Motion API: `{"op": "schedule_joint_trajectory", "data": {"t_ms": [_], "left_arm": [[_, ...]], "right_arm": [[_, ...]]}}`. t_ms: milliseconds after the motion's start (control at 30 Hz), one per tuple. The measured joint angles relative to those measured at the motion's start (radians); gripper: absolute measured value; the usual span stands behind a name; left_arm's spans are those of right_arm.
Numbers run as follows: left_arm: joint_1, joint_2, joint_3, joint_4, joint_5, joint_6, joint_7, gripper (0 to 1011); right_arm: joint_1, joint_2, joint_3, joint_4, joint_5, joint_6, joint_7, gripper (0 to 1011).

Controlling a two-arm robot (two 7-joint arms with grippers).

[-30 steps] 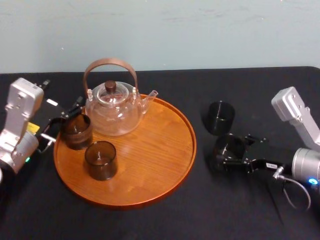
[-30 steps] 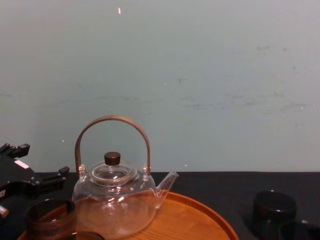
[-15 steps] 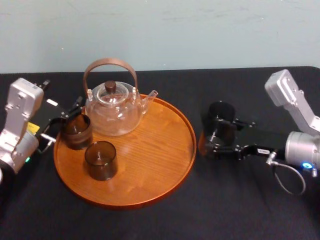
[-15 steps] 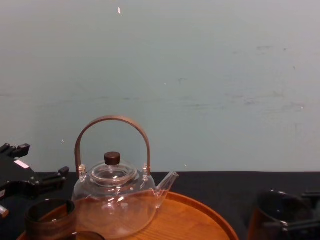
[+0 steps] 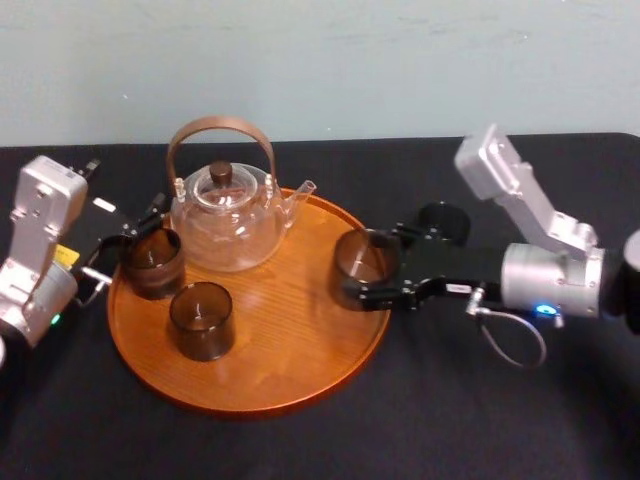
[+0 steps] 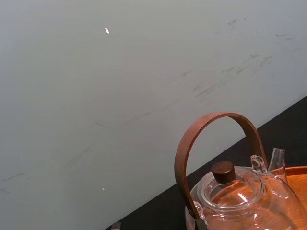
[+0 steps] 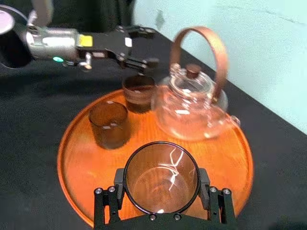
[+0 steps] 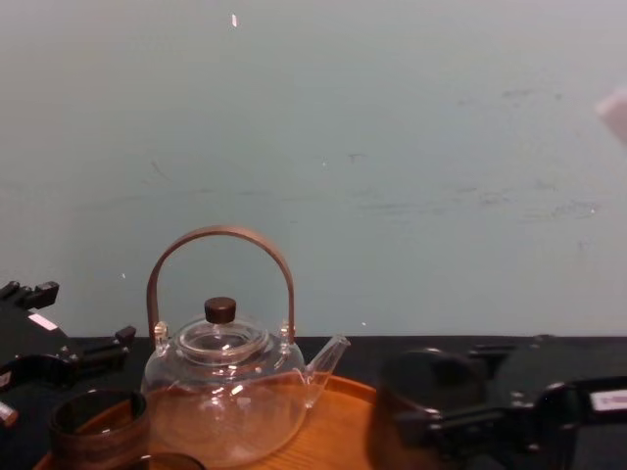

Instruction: Pick up the glass from the table and place it on the tray.

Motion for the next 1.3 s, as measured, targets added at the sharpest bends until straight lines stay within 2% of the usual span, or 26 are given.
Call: {"op": "schedule_joint_trajectory", "data": {"t_ms": [233, 533, 1033, 1300], "left_arm": [[0.000, 0.000, 0.000, 0.000, 0.000, 0.000, 0.000, 1001], [0.000, 0.000, 0.000, 0.000, 0.000, 0.000, 0.000, 1001], [0.000, 0.000, 0.000, 0.000, 0.000, 0.000, 0.000, 1001], [0.000, 0.000, 0.000, 0.000, 0.000, 0.000, 0.000, 1001]], "right_arm": [[0.052, -0.050, -0.061, 0.039, -0.020, -0.025, 0.027, 905], [0.072, -0.093, -0.103, 0.080, -0.029, -0.049, 0.035, 905], [0.066, -0.126, -0.141, 0.152, -0.039, -0.065, 0.040, 905], [0.062, -0.137, -0.147, 0.175, -0.050, -0.068, 0.037, 905]]}}
